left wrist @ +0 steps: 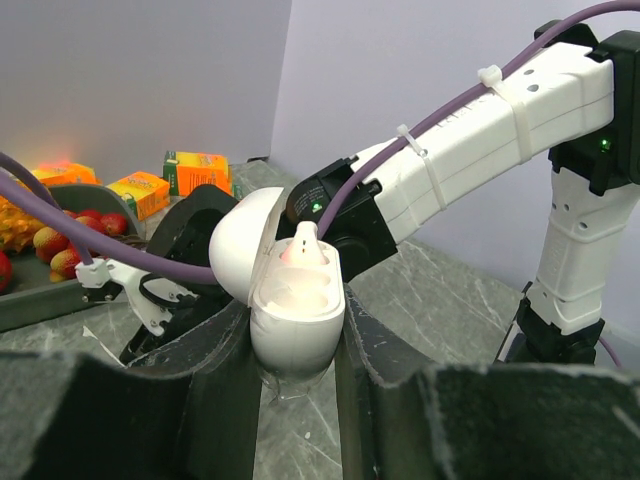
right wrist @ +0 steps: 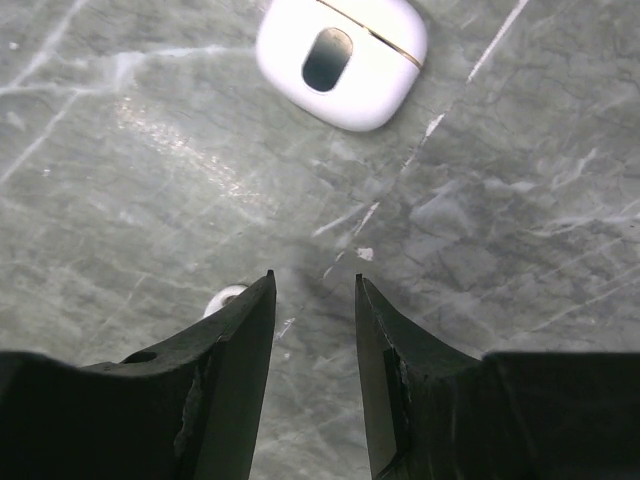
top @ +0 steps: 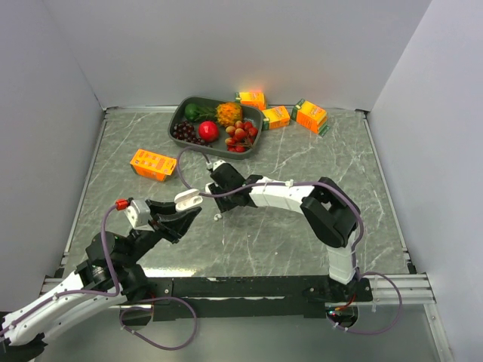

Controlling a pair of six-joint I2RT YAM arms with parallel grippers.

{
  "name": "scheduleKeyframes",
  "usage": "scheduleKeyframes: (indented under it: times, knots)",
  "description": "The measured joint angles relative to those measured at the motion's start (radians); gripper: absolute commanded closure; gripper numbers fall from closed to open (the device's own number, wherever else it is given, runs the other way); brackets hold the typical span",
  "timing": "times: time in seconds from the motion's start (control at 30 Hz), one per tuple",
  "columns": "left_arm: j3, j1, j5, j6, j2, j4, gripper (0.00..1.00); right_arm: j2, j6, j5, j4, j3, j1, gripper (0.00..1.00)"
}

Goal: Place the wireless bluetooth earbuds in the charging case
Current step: Adjust the earbud at the center of the board.

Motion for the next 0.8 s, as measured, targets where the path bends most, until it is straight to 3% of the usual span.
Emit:
scheduleKeyframes:
  times: [0.8]
  knots:
    - [0.0, 0.0, 0.0, -0.003, 0.0, 0.0, 0.99, -0.022, 0.019, 0.075, 0.049, -0.093, 0.055, 0.55]
